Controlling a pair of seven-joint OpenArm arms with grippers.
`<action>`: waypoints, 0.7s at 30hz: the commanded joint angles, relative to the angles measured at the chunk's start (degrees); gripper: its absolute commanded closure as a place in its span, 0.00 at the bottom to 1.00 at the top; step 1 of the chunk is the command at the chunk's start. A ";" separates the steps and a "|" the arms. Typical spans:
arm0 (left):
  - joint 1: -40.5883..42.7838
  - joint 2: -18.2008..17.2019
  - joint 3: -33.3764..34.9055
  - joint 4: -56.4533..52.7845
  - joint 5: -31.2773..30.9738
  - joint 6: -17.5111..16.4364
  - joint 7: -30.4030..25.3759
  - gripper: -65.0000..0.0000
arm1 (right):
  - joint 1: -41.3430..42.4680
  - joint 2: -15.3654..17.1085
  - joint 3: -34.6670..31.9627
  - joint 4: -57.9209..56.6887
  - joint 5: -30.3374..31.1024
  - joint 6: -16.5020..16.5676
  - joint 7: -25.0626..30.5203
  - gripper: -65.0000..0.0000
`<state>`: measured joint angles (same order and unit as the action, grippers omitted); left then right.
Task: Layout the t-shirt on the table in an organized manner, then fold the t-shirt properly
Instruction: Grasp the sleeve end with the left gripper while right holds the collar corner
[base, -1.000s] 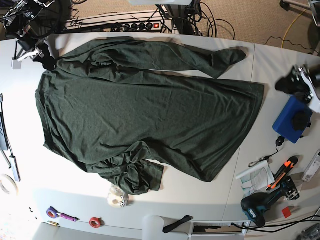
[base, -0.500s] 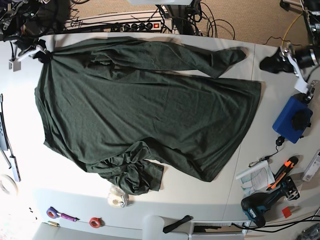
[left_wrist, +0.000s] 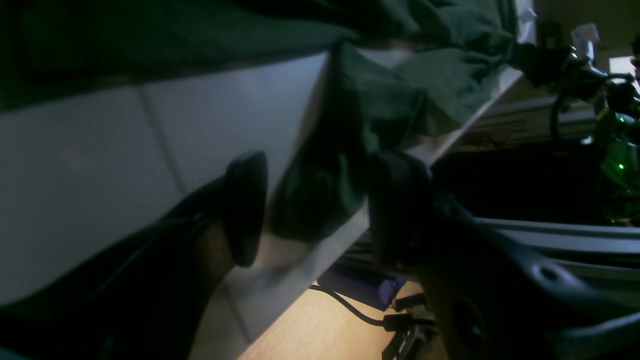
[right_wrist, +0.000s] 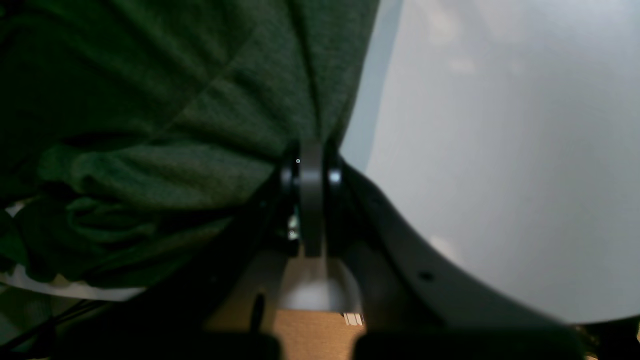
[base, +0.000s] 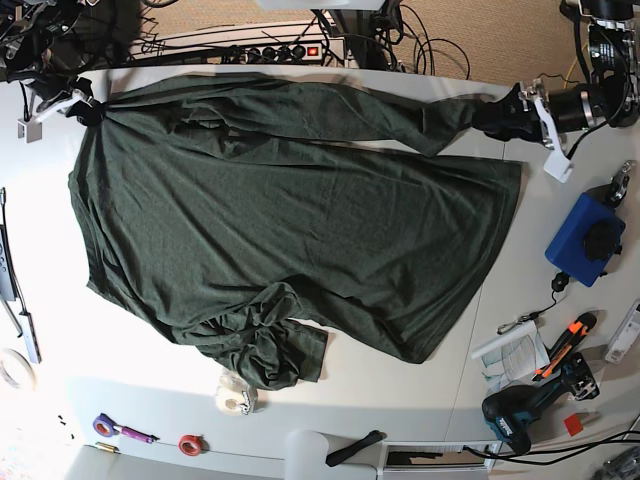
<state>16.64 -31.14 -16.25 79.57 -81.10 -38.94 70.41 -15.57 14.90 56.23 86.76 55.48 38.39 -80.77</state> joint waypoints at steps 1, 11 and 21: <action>0.52 -0.76 0.70 0.07 3.78 0.57 2.69 0.48 | 0.04 1.16 0.33 1.01 1.03 -0.07 0.77 1.00; 0.50 -0.37 4.48 0.07 5.90 0.55 2.62 0.49 | 0.04 1.16 0.33 1.01 1.03 -0.07 0.77 1.00; 0.50 -0.04 4.50 0.07 12.98 0.04 2.45 0.54 | 0.04 1.16 0.33 1.01 1.05 -0.07 0.77 1.00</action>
<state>16.43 -30.76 -12.12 80.16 -78.00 -40.84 68.51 -15.59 14.90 56.23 86.76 55.48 38.39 -80.77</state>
